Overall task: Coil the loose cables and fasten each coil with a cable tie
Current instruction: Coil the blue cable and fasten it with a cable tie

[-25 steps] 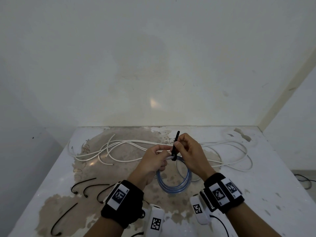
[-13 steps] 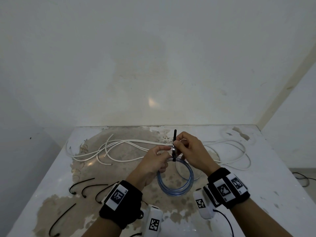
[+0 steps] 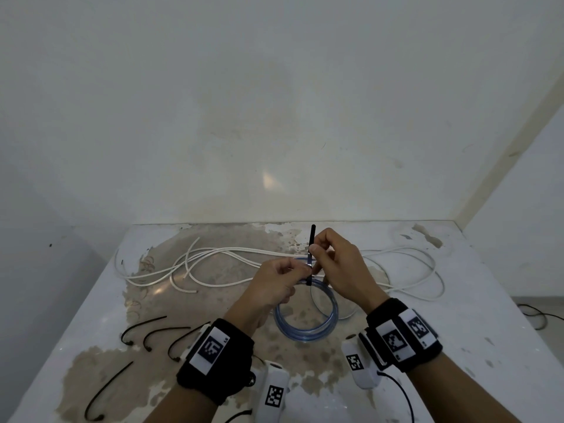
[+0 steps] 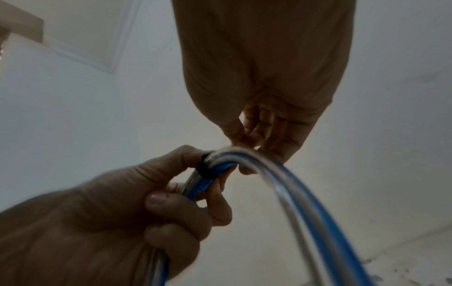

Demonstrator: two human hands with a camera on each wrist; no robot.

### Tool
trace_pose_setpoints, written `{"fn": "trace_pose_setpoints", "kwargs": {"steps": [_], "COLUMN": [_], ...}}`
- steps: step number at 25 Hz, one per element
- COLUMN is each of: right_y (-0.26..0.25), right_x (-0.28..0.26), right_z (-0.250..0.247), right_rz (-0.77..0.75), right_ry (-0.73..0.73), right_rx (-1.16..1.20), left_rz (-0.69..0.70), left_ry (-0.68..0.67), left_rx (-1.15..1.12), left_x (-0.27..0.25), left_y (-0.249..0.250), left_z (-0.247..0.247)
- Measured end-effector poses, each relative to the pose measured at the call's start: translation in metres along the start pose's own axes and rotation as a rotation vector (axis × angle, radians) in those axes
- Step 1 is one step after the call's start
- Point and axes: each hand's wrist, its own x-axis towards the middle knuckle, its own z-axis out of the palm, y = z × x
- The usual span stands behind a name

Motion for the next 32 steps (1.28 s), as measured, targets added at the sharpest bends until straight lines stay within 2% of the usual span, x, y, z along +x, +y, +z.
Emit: {"fn": "trace_pose_setpoints", "kwargs": {"steps": [6, 11, 14, 19, 22, 24, 26, 27, 30, 32], "right_y": [-0.006, -0.008, -0.004, 0.010, 0.016, 0.024, 0.040, 0.051, 0.103, 0.147], "right_x": [0.001, -0.001, -0.002, -0.016, -0.024, -0.038, -0.059, -0.071, -0.104, -0.125], "right_z": [-0.009, -0.021, -0.023, -0.027, -0.038, -0.044, -0.045, -0.047, -0.065, -0.088], "right_rz": [0.051, 0.069, 0.060, 0.158, 0.187, 0.207, 0.197, 0.201, 0.281, 0.373], "right_ry": [0.022, -0.065, -0.012, 0.065, 0.037, -0.055, -0.123, -0.118, -0.048, -0.082], "right_rx": [0.135, 0.181, 0.133, 0.197, 0.240, 0.196, 0.130, 0.113, -0.059, -0.202], "left_rz": [-0.020, -0.007, 0.001, -0.053, -0.121, -0.143, -0.165, -0.178, -0.229, -0.231], "left_ry": [-0.003, 0.015, -0.028, -0.120, -0.054, 0.047, 0.089, 0.072, -0.033, -0.059], "left_rx": [0.038, 0.018, 0.002, 0.006, -0.044, -0.146, -0.249, -0.227, 0.078, 0.203], "left_x": [-0.002, -0.002, -0.006, -0.011, -0.007, 0.001, 0.010, 0.013, 0.016, 0.017], "left_y": [0.001, 0.001, 0.000, -0.003, -0.008, -0.014, -0.021, -0.027, -0.054, -0.076], "left_z": [0.007, 0.018, 0.029, 0.043, 0.056, 0.064, 0.069, 0.072, 0.076, 0.071]}}
